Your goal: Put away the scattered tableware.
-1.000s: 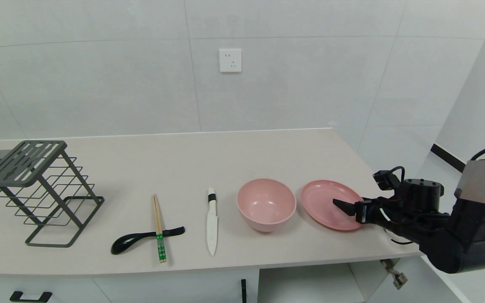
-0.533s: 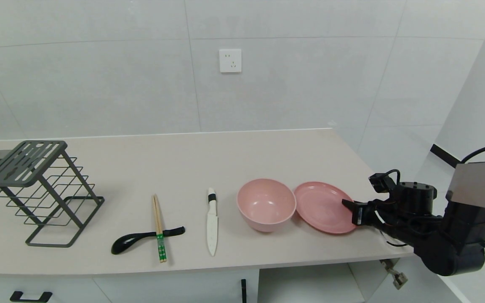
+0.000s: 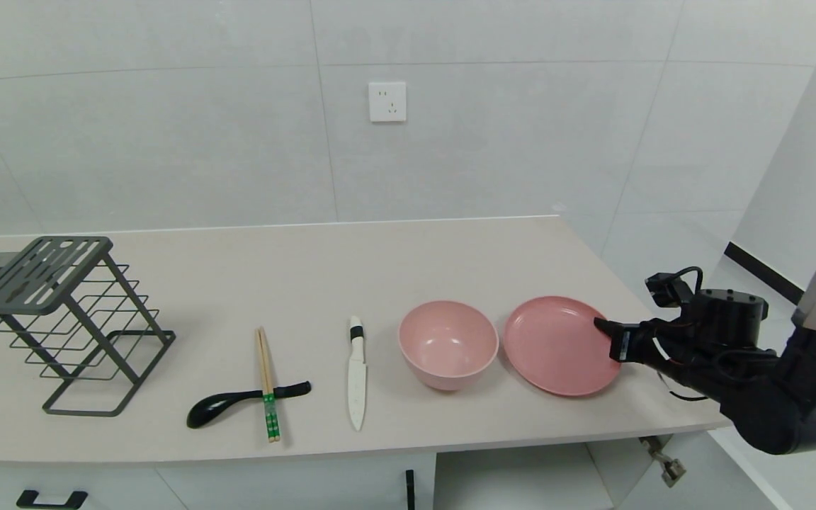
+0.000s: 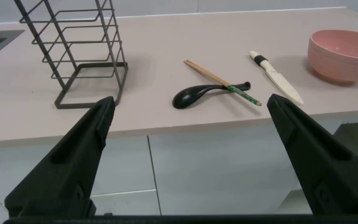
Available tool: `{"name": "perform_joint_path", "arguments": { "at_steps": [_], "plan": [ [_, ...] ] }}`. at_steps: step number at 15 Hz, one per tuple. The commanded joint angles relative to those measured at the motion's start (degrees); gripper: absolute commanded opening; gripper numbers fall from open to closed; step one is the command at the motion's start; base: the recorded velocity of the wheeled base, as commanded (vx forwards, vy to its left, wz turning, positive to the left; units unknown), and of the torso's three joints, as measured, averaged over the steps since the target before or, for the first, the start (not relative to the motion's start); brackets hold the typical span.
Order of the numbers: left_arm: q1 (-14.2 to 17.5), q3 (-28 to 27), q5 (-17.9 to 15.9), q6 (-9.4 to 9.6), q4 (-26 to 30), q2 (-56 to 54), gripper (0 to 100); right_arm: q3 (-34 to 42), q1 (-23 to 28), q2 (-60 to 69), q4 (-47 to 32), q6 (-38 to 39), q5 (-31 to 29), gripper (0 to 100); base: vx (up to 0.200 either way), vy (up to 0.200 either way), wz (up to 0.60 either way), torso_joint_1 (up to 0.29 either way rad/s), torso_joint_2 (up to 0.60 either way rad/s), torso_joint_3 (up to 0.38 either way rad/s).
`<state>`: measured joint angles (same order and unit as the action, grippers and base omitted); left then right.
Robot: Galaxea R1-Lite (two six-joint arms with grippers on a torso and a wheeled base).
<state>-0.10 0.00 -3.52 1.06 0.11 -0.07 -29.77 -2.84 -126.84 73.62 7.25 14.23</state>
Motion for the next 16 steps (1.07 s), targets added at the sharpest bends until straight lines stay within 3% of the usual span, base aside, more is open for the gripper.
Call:
{"name": "perform_joint_path", "arguments": {
  "at_steps": [1,8,16],
  "plan": [
    [0.0,0.0,0.0,-0.01,0.1,0.1,100,1.4,0.5,6.0,0.4,1.1,0.3,0,0.0,0.0,0.0,0.0,0.0,0.0],
    [0.0,0.0,0.0,-0.01,0.1,0.1,100,11.4,-1.8,21.1,0.6,7.3,0.7,0,0.0,0.0,0.0,0.0,0.0,0.0],
    [0.0,0.0,0.0,0.17,0.0,0.1,100,28.4,-13.3,42.9,0.4,21.3,1.6,0,0.0,0.0,0.0,0.0,0.0,0.0]
  ]
}}
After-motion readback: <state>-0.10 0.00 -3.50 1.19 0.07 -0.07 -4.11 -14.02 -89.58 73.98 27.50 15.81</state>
